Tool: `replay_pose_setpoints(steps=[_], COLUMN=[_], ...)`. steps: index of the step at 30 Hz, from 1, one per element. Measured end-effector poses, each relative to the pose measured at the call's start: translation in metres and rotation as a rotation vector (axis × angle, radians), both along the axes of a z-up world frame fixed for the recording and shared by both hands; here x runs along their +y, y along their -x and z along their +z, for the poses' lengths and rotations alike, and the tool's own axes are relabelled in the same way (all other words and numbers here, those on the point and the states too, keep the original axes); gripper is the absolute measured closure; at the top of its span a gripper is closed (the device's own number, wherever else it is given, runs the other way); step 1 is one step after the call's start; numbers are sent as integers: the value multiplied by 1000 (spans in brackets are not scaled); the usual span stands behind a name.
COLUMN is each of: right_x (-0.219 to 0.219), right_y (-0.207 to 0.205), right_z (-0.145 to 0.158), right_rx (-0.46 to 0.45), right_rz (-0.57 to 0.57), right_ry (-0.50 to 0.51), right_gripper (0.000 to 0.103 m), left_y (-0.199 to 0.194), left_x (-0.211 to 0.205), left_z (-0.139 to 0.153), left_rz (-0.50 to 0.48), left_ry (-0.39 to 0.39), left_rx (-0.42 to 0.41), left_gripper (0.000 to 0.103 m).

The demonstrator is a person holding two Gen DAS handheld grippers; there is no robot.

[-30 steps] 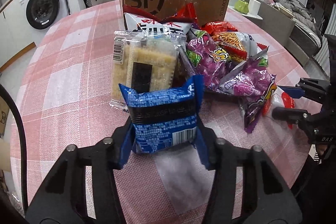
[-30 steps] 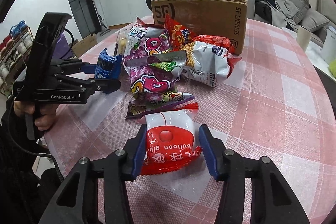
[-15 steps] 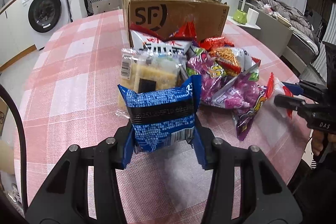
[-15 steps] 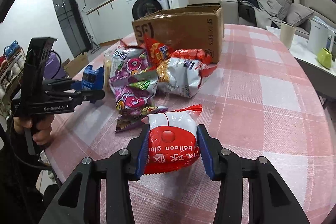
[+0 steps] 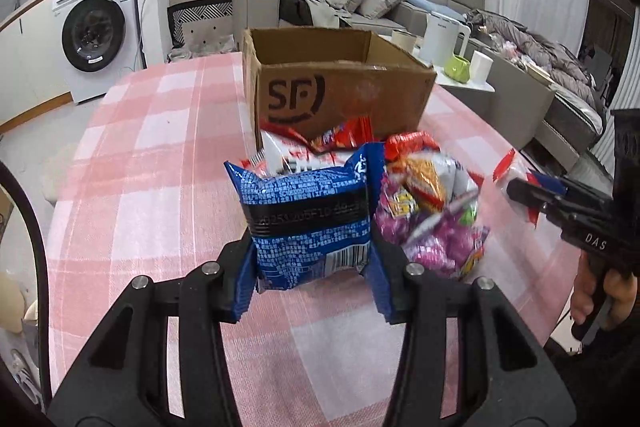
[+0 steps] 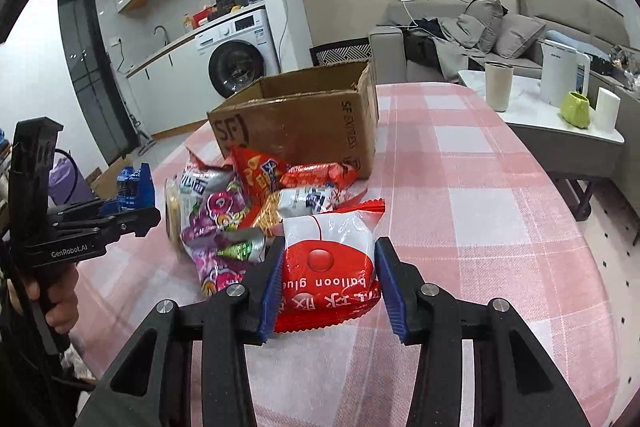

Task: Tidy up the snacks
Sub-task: 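Carry both packets over the cardboard box and open both tools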

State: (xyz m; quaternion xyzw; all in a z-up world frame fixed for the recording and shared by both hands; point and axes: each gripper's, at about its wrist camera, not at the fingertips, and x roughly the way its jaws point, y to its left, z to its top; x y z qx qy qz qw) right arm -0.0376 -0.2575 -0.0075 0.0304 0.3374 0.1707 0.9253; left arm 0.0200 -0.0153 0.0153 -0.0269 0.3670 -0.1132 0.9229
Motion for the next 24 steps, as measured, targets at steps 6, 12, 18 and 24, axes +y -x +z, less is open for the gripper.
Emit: replay_pose_setpoints(steps=[6,12,18,24], right_x=[7,15,18,22], right_y=[-15,-31,-49,-65], right_z=[9,19,26,35], right_rx=[-11,-24,-23,-36], right_rz=[7,22,26,28], right_ry=[-19,-27,-41,-42], right_gripper=[59,59,59,59], left_y=[-16,-36,-53,-72], left_x=[1,-5,-10,-11], left_z=[11,17,21,26], left_rz=[25,31,31,41], left_ry=[-4,-13,-18,-17], left_rx=[-3,-4,-3,-7], left_gripper=[59,59,59,59])
